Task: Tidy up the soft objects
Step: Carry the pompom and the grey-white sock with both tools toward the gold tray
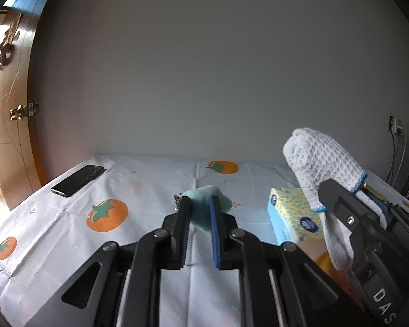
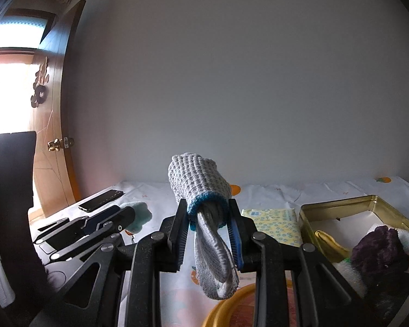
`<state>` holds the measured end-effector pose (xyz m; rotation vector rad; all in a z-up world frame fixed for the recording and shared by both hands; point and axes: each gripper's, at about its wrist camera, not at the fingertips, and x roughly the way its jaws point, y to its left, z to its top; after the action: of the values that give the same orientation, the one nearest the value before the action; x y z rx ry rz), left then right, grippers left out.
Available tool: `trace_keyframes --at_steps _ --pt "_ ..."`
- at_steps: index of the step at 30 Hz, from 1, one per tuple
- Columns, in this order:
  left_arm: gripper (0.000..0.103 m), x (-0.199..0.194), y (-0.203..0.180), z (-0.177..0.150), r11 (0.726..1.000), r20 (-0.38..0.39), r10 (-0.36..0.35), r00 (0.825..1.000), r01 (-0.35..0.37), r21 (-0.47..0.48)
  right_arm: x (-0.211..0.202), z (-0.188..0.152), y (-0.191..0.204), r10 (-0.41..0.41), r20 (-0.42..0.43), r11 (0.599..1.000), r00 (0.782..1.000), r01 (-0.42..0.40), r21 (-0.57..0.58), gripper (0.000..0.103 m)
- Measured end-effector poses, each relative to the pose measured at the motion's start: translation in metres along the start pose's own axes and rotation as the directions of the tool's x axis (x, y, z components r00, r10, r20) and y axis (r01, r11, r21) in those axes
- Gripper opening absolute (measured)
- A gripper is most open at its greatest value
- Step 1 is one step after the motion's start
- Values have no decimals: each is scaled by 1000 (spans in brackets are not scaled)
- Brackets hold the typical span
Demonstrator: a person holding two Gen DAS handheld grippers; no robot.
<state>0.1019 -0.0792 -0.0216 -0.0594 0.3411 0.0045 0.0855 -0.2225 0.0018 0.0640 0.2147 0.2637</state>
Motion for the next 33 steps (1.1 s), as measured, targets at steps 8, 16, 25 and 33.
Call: trace_keyframes --at_steps 8,16,25,33 --pt "11 -1 -12 0 1000 -1 -11 1000 11 12 -6 -1 -5 -8 15 1000 1000 9 -3 30" --pt "12 0 -19 0 1000 2 -16 1000 16 21 -9 -1 -6 -5 25 1000 1000 5 7 30" --pt "12 -2 -25 -1 999 2 -25 1000 25 28 -17 -1 -9 -11 35 1000 999 10 4 30" --pt "12 -2 -26 -2 999 -2 -29 1000 29 25 -23 -2 -11 -9 39 1000 999 9 0 30"
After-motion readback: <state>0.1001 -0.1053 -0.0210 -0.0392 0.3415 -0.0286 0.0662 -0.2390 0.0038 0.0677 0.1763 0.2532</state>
